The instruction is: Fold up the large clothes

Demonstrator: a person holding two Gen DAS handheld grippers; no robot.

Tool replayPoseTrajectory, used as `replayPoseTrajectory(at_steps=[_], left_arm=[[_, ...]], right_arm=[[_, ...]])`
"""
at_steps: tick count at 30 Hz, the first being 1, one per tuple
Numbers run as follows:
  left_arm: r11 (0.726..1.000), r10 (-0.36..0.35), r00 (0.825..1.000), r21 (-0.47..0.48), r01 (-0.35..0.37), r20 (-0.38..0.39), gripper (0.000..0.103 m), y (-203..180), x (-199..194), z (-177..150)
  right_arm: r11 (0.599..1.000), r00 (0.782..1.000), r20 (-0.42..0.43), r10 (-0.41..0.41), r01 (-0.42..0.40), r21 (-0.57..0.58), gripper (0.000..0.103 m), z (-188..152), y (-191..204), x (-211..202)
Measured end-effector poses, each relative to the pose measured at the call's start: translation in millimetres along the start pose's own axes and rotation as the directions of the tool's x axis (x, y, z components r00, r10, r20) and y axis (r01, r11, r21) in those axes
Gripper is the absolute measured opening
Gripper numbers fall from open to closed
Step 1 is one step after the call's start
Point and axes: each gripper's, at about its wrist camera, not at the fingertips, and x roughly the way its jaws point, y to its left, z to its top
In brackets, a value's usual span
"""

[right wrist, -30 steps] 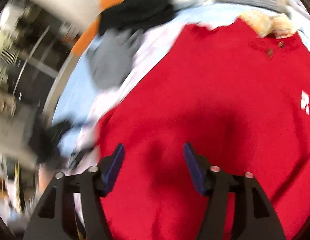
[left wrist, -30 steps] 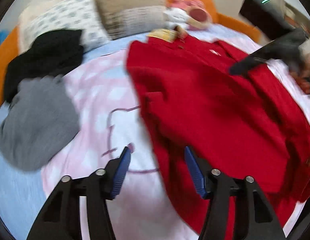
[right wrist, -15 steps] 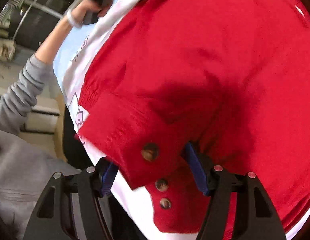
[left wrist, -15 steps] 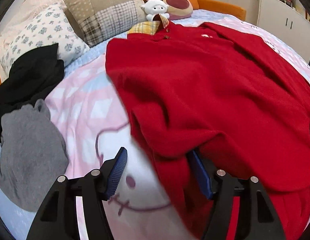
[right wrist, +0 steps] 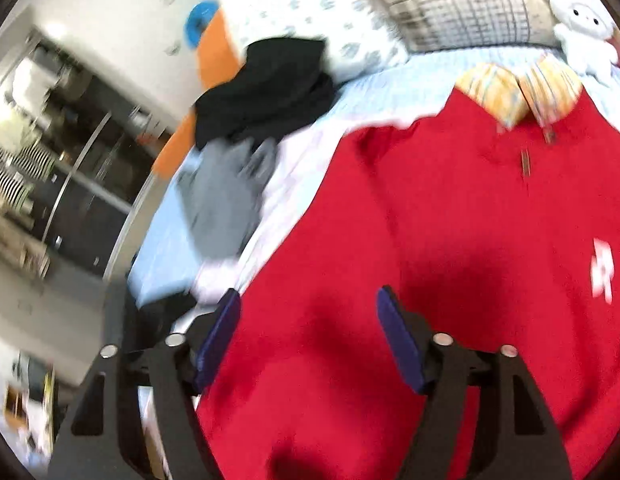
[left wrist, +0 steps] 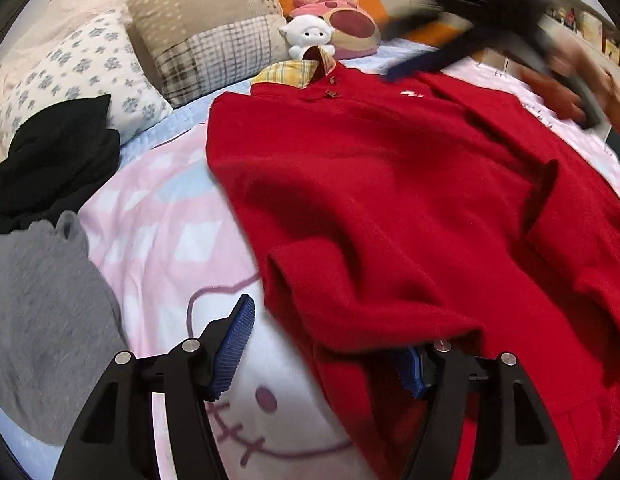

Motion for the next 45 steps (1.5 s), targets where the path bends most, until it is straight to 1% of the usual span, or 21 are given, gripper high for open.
replayPoseTrajectory(at_steps=[3, 4, 5, 7, 8, 11, 15, 16, 18, 20, 21, 22, 23, 24, 29, 33, 35, 36, 37, 39, 45], left_arm=[[1.000, 0.006, 1.000, 0.021, -0.005, -0.018, 0.052, -2.4, 7.7, -0.6], [1.000, 0.004, 1.000, 0.014, -0.004, -0.012, 0.046, -1.0, 6.3, -1.6], [1.000, 0.009, 1.000, 0.001, -0.009, -0.009, 0.034, 2.2, 4.5, -2.0], [0.999, 0.022, 1.000, -0.029, -0.022, -0.005, 0.020, 11.6, -1.7, -3.9], [0.999, 0.035, 0.999, -0.038, -0.035, -0.008, 0.018, 15.8, -5.1, -5.1], [0.995, 0.025, 1.000, -0.092, -0.025, 0.000, 0.016, 31.3, -20.3, -10.8], [0.986, 0.021, 1.000, -0.164, -0.020, 0.000, 0.015, 44.3, -18.2, -18.0], [0.981, 0.005, 1.000, -0.196, -0.004, 0.002, 0.015, 47.8, -15.4, -21.7], [0.969, -0.018, 1.000, -0.246, 0.020, 0.010, 0.016, 52.3, -7.7, -32.4], [0.956, -0.021, 0.999, -0.291, 0.031, 0.037, 0.018, 55.0, -8.6, -39.7], [0.952, -0.013, 0.999, -0.304, 0.024, 0.040, 0.022, 54.2, -12.7, -42.2], [0.956, 0.019, 0.999, -0.294, -0.009, 0.029, 0.030, 50.5, -17.9, -44.3], [0.959, 0.049, 0.999, -0.280, -0.042, 0.018, 0.047, 46.9, -22.3, -46.1], [0.965, 0.074, 0.997, -0.254, -0.069, 0.010, 0.055, 41.1, -31.3, -49.7], [0.965, 0.039, 0.997, -0.260, -0.019, 0.071, 0.060, 16.4, -80.5, -57.3], [0.967, -0.021, 0.992, -0.248, 0.052, 0.124, 0.066, -19.1, -97.2, -41.6], [0.975, -0.033, 0.992, -0.216, 0.058, 0.119, 0.068, -39.6, -93.6, -33.7], [0.977, -0.037, 0.993, -0.203, 0.059, 0.111, 0.068, -51.2, -90.6, -31.0], [0.977, -0.044, 0.993, -0.201, 0.065, 0.105, 0.068, -61.6, -88.7, -30.9], [0.971, -0.073, 0.992, -0.218, 0.095, 0.106, 0.068, -75.3, -85.8, -30.1], [0.974, -0.136, 0.983, -0.164, 0.155, 0.125, 0.068, -123.7, -104.2, -26.4]], right_arm=[[0.994, 0.994, -0.030, -0.106, 0.107, 0.026, 0.070, 20.1, -24.6, 37.2], [0.991, 0.989, -0.072, -0.126, 0.129, 0.047, 0.062, 23.5, -33.3, 52.7], [0.991, 0.989, -0.094, -0.111, 0.117, 0.057, 0.055, 24.6, -39.6, 60.2], [0.996, 0.990, -0.122, -0.073, 0.079, 0.047, 0.007, 20.1, -40.4, 71.1], [0.998, 0.990, -0.133, -0.054, 0.058, 0.021, 0.002, 15.4, -36.2, 68.0], [0.999, 0.997, -0.070, -0.041, 0.038, -0.038, 0.002, 14.7, -20.2, 57.1], [0.995, 0.999, 0.020, -0.030, 0.028, 0.092, 0.002, 15.6, -45.8, 32.8], [0.993, 0.999, 0.004, -0.043, 0.042, 0.112, 0.002, 19.4, -51.7, 38.8], [0.987, 0.988, -0.071, -0.137, 0.143, 0.080, 0.004, 7.5, -56.4, 55.4], [0.987, 0.985, -0.093, -0.148, 0.153, 0.054, 0.010, -1.7, -51.6, 56.6], [0.988, 0.985, -0.087, -0.147, 0.151, 0.044, 0.035, -8.0, -46.8, 48.8], [0.989, 0.987, -0.085, -0.138, 0.142, 0.041, 0.076, -11.9, -43.1, 41.9], [0.991, 0.989, -0.080, -0.123, 0.126, 0.034, 0.086, -19.8, -38.7, 27.6], [0.995, 0.993, -0.056, -0.100, 0.100, 0.000, 0.084, -32.3, -28.5, 7.6], [0.993, 0.997, -0.081, -0.013, 0.003, -0.119, 0.084, -100.1, 6.6, -57.5], [0.972, 0.985, -0.141, -0.096, 0.062, -0.228, 0.081, -155.2, 24.9, -71.2], [0.970, 0.980, -0.174, -0.101, 0.057, -0.237, 0.067, -164.4, 30.2, -65.0], [0.970, 0.974, -0.203, -0.104, 0.054, -0.236, 0.045, -172.1, 32.1, -58.1], [0.970, 0.971, -0.215, -0.109, 0.056, -0.238, 0.035, -175.2, 33.6, -54.9], [0.970, 0.976, -0.198, -0.086, 0.037, -0.239, 0.025, -183.3, 39.6, -62.6], [0.958, 0.988, -0.146, 0.053, -0.091, -0.272, 0.023, -224.3, 70.3, -126.2]])
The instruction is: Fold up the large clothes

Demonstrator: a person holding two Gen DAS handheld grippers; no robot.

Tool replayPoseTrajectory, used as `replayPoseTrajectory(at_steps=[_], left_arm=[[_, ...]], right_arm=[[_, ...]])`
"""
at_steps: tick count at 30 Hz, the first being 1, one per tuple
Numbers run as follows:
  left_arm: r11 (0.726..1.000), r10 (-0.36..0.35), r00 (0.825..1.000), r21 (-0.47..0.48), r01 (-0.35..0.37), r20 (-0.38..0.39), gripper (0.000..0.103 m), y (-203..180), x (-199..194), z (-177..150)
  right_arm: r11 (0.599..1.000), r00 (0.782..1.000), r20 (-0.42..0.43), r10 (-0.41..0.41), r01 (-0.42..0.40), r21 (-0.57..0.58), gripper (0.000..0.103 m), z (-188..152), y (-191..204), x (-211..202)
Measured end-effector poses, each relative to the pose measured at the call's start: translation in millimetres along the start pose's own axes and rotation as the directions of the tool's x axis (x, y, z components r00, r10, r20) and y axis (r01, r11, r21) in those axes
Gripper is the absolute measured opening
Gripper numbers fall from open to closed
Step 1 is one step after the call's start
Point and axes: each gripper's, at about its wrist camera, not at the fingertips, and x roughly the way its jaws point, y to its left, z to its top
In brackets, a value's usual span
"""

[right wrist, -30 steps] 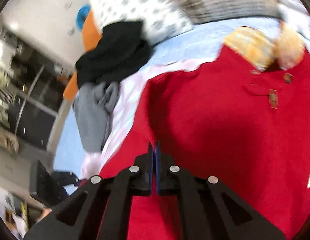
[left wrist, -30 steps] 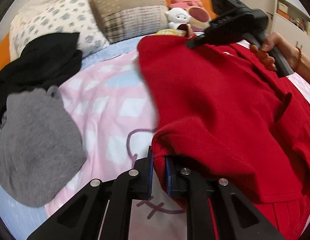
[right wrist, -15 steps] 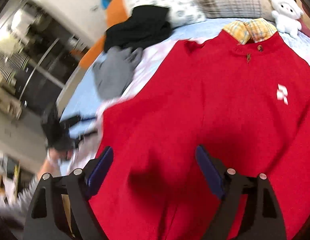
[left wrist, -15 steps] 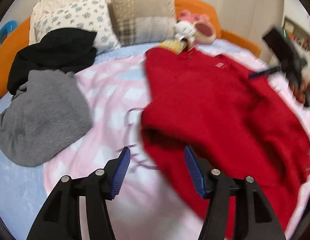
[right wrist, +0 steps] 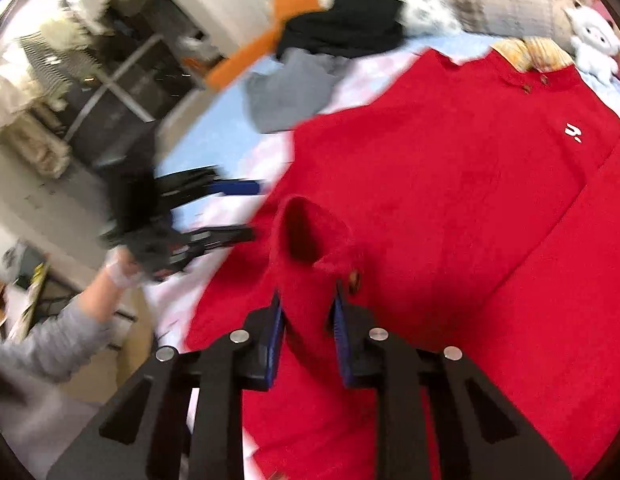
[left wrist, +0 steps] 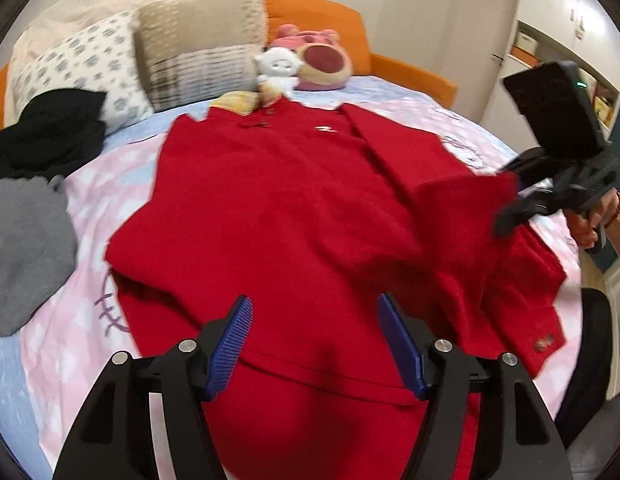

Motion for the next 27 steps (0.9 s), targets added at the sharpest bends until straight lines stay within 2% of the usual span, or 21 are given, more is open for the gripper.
replayPoseTrajectory(at_steps=[2, 4, 6, 9, 11, 12, 13, 15, 18, 20, 21, 24, 26, 27], left_arm=[[0.999, -0.033, 0.999, -0.006, 0.033, 0.011, 0.068, -8.6, -1.2, 2.8], [0.994, -0.105, 0.994, -0.036, 0.106, 0.032, 0.068, -21.1, -2.1, 4.3], [0.985, -0.166, 0.985, -0.050, 0.168, 0.038, 0.068, -34.7, 0.4, 1.9], [0.971, -0.235, 0.972, -0.050, 0.235, 0.008, 0.068, -57.3, 8.3, -9.7], [0.965, -0.262, 0.965, -0.026, 0.261, -0.023, 0.068, -76.0, 12.3, -21.9], [0.962, -0.272, 0.962, -0.015, 0.272, -0.036, 0.068, -81.1, 14.0, -25.6], [0.959, -0.282, 0.958, -0.003, 0.282, -0.048, 0.068, -88.3, 14.8, -31.3], [0.959, -0.278, 0.957, 0.032, 0.281, -0.083, 0.068, -102.3, 18.8, -41.9], [0.964, -0.238, 0.959, 0.082, 0.252, -0.151, 0.068, -116.0, 28.7, -57.3], [0.966, -0.221, 0.961, 0.097, 0.239, -0.166, 0.068, -117.3, 34.3, -61.4], [0.966, -0.225, 0.961, 0.090, 0.241, -0.163, 0.069, -114.9, 34.3, -62.5], [0.964, -0.254, 0.958, 0.045, 0.262, -0.133, 0.068, -105.1, 27.2, -60.3], [0.968, -0.246, 0.964, 0.033, 0.250, -0.103, 0.069, -97.4, 15.4, -60.6], [0.971, -0.233, 0.968, 0.032, 0.237, -0.091, 0.069, -91.9, 8.2, -62.4]], right_arm=[[0.998, 1.000, 0.005, 0.018, -0.018, -0.062, 0.025, -22.8, 21.3, -16.1], [0.995, 0.999, -0.030, 0.040, -0.043, -0.093, 0.025, -49.9, 32.9, -19.7], [0.996, 0.994, -0.094, 0.053, -0.060, -0.066, 0.025, -71.7, 31.5, -7.7], [0.998, 0.986, -0.163, 0.043, -0.049, -0.034, 0.025, -95.0, 27.7, 4.0], [0.999, 0.988, -0.154, 0.032, -0.036, -0.024, 0.028, -102.5, 29.3, -2.7], [0.999, 0.988, -0.148, 0.033, -0.037, -0.021, 0.037, -101.1, 31.3, -6.3], [0.999, 0.990, -0.134, 0.040, -0.043, -0.022, 0.055, -100.3, 36.0, -13.4], [0.996, 0.995, -0.077, 0.068, -0.071, -0.049, 0.072, -98.0, 50.3, -30.3], [0.991, 0.993, -0.019, 0.119, -0.120, -0.067, 0.072, -90.3, 64.2, -43.5], [0.993, 0.995, 0.009, 0.099, -0.099, -0.066, 0.070, -86.1, 66.0, -42.9], [0.996, 0.997, 0.002, 0.075, -0.075, -0.056, 0.065, -85.5, 64.2, -36.1], [1.000, 0.996, -0.091, 0.011, -0.011, 0.007, 0.053, -93.7, 48.8, -0.8], [0.998, 0.985, -0.155, -0.070, 0.070, -0.002, 0.053, -101.0, 41.1, 20.1], [0.996, 0.983, -0.157, -0.093, 0.091, -0.017, 0.053, -101.4, 41.7, 22.1]])
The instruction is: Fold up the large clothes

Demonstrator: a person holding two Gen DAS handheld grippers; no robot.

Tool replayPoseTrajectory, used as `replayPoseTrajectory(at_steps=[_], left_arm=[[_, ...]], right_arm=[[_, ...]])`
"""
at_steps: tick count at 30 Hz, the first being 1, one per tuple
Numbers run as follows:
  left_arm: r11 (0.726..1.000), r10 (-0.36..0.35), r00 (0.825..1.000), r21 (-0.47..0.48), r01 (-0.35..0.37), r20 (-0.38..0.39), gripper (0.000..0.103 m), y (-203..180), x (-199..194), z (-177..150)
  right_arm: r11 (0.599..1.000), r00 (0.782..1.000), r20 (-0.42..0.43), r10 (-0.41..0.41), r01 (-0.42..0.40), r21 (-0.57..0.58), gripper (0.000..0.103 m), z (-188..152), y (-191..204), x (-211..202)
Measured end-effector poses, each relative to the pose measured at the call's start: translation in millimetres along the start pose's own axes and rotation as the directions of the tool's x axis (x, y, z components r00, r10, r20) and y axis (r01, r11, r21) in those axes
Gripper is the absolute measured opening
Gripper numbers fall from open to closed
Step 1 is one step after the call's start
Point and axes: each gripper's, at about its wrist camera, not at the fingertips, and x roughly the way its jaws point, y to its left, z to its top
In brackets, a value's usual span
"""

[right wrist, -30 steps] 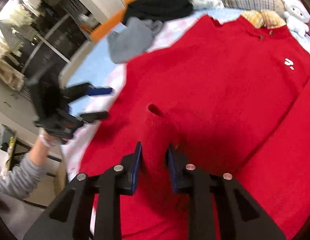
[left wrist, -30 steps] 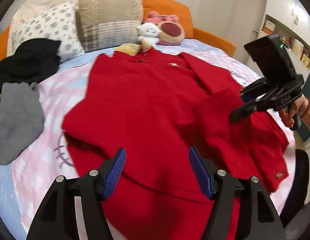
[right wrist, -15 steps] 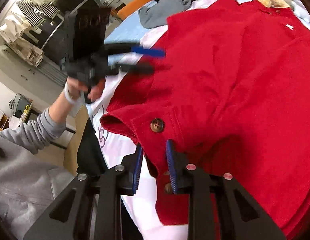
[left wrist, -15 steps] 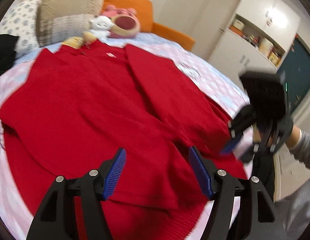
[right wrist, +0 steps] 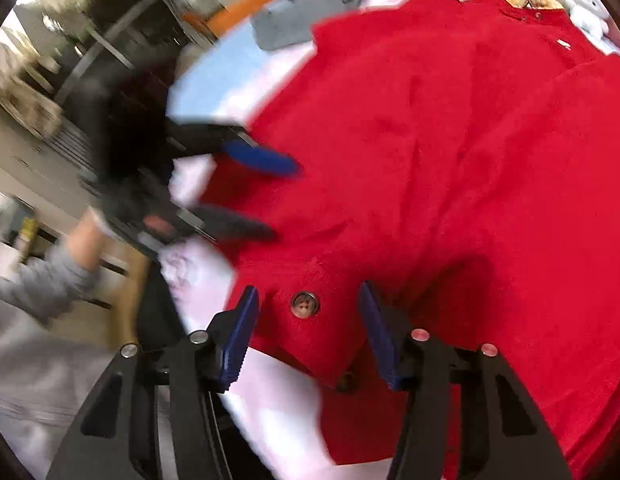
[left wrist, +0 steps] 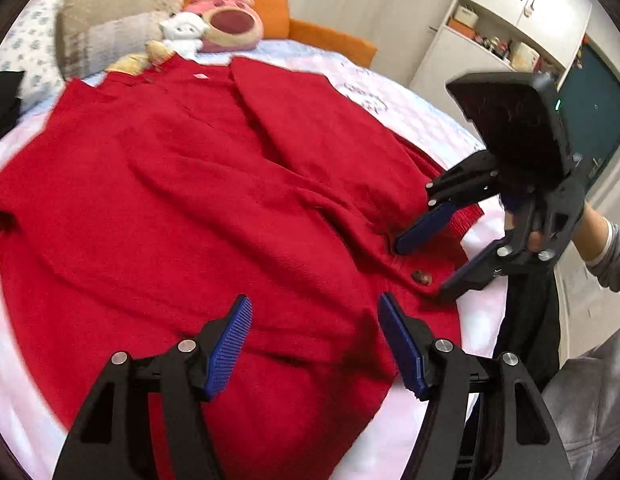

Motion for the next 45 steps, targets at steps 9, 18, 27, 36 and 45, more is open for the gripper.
replayPoseTrajectory(at_steps=[9, 18, 27, 36, 45], left_arm=[[0.955, 0.143, 0.983, -0.277, -0.107, 0.116, 0.070, 89.7, -83.5, -35.2], [0.872, 0.212, 0.971, -0.471, -0.135, 0.114, 0.074, 156.2, -106.5, -49.1], [0.824, 0.220, 0.963, -0.557, -0.099, 0.154, 0.076, 219.9, -113.1, -15.8], [0.766, 0.151, 0.983, -0.641, -0.048, 0.107, 0.076, 279.2, -62.7, 46.0], [0.790, 0.141, 0.990, -0.600, -0.129, -0.026, 0.071, 285.3, -16.9, 59.9]], right_arm=[[0.981, 0.956, 0.289, -0.052, 0.103, -0.166, 0.085, 37.7, 108.9, -18.9], [0.938, 0.973, 0.145, -0.178, 0.212, -0.273, 0.077, 41.0, 186.6, 151.6], [0.931, 0.953, 0.146, -0.265, 0.292, -0.218, 0.044, 40.0, 165.3, 166.7], [0.977, 0.966, 0.209, -0.155, 0.180, -0.110, 0.035, 37.3, 148.1, 139.5], [1.000, 0.969, 0.245, -0.002, 0.002, 0.000, 0.028, 38.6, 115.1, 106.1]])
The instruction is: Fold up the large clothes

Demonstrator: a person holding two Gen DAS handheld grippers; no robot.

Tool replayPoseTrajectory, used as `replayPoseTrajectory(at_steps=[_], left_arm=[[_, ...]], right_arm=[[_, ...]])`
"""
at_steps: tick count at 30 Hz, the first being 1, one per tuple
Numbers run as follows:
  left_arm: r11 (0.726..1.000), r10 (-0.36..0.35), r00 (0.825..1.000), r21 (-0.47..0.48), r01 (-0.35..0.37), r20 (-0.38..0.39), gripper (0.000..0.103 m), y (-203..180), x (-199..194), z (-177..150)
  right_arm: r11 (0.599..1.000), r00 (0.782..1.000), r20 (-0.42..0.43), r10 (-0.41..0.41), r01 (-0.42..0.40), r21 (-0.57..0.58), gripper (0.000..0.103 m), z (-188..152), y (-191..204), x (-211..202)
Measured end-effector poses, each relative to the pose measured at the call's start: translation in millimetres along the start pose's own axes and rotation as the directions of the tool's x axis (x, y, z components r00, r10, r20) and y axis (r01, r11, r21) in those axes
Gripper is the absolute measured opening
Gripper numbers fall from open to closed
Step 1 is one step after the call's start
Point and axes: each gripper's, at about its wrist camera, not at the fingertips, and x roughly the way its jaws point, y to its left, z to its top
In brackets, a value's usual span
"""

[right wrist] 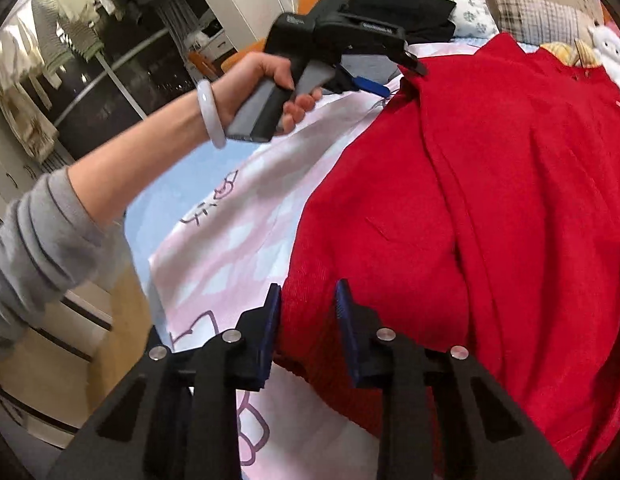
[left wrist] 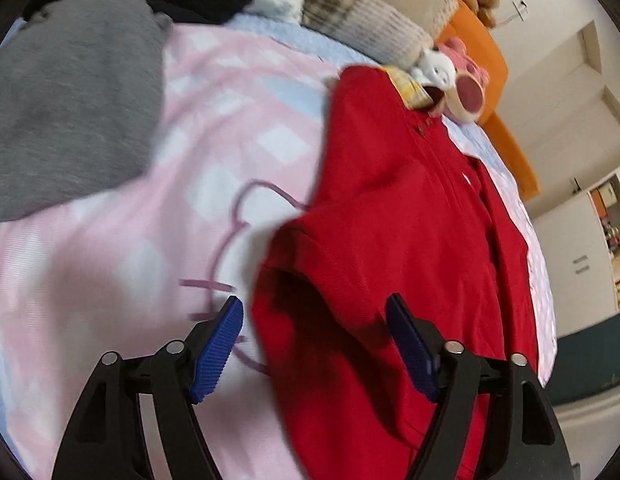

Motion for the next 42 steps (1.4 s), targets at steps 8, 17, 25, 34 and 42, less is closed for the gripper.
replayPoseTrajectory(at_steps=[8, 17, 25, 34, 42], left_arm=[[0.997, -0.035, 0.999, -0.074, 0.034, -0.011, 0.025, 5.3, 7.1, 6.0], [0.992, -0.066, 0.998, -0.104, 0.068, 0.019, 0.024, 10.7, 11.3, 0.4], [0.982, -0.080, 0.997, -0.170, 0.081, 0.016, 0.016, 15.7, 5.5, 1.1], [0.990, -0.054, 0.995, -0.126, 0.065, 0.090, 0.012, -66.2, -44.2, 29.8], [0.999, -0.023, 0.998, 0.046, 0.021, 0.058, 0.012, -201.8, -8.7, 49.5]], right_arm=[[1.000, 1.000, -0.015, -0.010, 0.010, -0.022, 0.041, 1.2, 8.3, 9.3], [0.838, 0.914, 0.030, -0.404, 0.384, -0.388, 0.063, -29.5, 76.0, 51.3], [0.831, 0.904, 0.079, -0.419, 0.418, -0.368, 0.030, -28.8, 72.2, 38.3], [0.992, 0.975, 0.181, -0.127, 0.122, 0.034, 0.017, -11.0, 9.7, -51.2], [0.951, 0.944, 0.330, -0.017, -0.086, 0.297, 0.017, -47.5, -52.6, -133.2]])
